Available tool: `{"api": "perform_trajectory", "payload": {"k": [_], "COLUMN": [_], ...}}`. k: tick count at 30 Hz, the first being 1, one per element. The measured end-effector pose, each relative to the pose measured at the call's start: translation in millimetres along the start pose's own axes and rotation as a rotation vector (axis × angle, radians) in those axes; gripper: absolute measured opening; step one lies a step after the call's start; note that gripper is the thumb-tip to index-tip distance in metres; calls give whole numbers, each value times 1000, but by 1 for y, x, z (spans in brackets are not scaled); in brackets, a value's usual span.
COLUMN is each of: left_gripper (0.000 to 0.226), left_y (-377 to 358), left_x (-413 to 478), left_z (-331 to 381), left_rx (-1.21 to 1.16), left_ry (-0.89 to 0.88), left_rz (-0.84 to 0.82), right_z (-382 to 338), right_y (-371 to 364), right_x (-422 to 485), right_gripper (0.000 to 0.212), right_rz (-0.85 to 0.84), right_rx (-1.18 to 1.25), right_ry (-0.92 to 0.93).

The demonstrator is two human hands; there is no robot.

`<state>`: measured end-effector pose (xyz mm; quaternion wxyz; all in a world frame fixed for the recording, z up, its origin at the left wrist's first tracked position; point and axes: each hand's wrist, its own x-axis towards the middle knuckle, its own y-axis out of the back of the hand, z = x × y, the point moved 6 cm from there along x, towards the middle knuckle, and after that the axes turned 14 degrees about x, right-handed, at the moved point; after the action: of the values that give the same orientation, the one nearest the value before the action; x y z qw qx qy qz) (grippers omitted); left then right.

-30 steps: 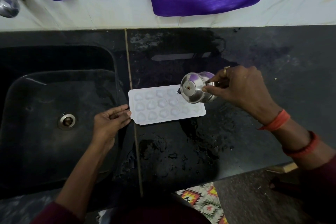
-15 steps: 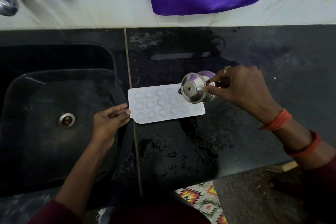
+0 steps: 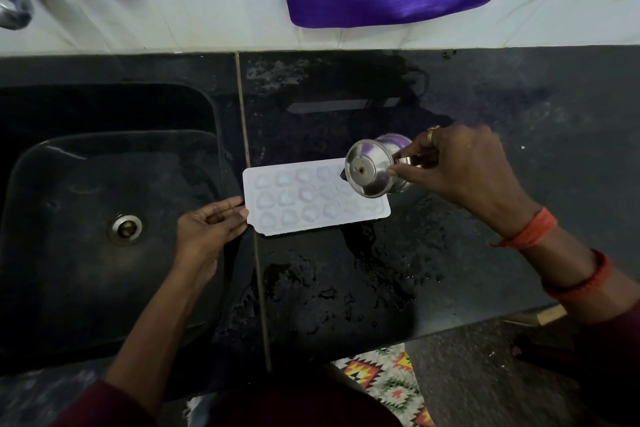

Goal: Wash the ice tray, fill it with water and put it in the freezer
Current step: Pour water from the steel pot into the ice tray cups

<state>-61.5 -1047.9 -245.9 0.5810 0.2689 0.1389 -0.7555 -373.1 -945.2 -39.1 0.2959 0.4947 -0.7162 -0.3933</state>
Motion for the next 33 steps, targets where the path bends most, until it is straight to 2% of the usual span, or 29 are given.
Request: {"api": "perform_trajectory", "payload": {"k": [24,33], "left_gripper": [26,28], "left_y": [-1,-1], "left_x": [-2,-1], "left_z": [0,0], "left_rx": [14,9], "left_ry": [-12,-12], "left_rz": [8,10], "right_z": [5,7], "right_y": [-2,6], "right_x": [-2,-5], "right_gripper": [31,33], "right_rz": [13,29], "right_rx": [-1,69], "right_ry": [33,-20]}}
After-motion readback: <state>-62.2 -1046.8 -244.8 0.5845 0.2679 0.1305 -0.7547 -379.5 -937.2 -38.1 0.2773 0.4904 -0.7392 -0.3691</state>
